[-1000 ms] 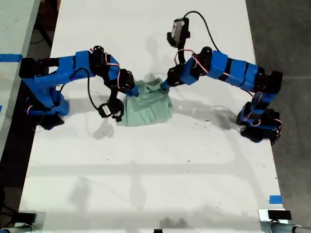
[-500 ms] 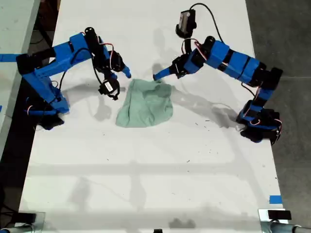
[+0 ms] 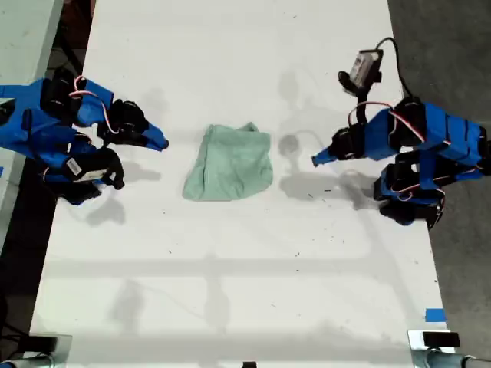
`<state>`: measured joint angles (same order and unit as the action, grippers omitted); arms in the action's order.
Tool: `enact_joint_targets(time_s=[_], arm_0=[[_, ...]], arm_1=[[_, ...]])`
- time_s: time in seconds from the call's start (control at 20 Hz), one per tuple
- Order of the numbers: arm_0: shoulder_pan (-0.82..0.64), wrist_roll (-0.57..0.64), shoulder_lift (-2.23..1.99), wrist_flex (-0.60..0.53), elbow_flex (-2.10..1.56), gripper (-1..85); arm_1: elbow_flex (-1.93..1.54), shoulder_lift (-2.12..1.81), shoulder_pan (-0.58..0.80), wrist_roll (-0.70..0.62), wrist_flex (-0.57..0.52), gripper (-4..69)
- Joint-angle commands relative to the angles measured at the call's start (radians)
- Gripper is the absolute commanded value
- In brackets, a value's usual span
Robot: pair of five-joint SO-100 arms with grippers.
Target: Fold t shirt
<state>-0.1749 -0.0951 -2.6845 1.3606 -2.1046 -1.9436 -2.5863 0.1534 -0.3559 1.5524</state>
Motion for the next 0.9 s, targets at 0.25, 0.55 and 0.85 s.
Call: enact_joint_targets(time_s=[0.25, 0.55, 0.85], arm_0=[[0.060, -0.202, -0.873, -0.313, -1.037, -0.3], [0.049, -0.224, -0.885, -0.341, -1.186, -0.3], [0.092, -0.169, -0.887, -0.341, -1.186, -0.2]], arm_1=[[-0.922, -0.913, -0.169, 0.239, -0.020, 1.7], [-1.111, -0.914, -0.187, 0.087, -0.118, 9.8], [-1.138, -0.916, -0.189, -0.222, -0.156, 9.4]])
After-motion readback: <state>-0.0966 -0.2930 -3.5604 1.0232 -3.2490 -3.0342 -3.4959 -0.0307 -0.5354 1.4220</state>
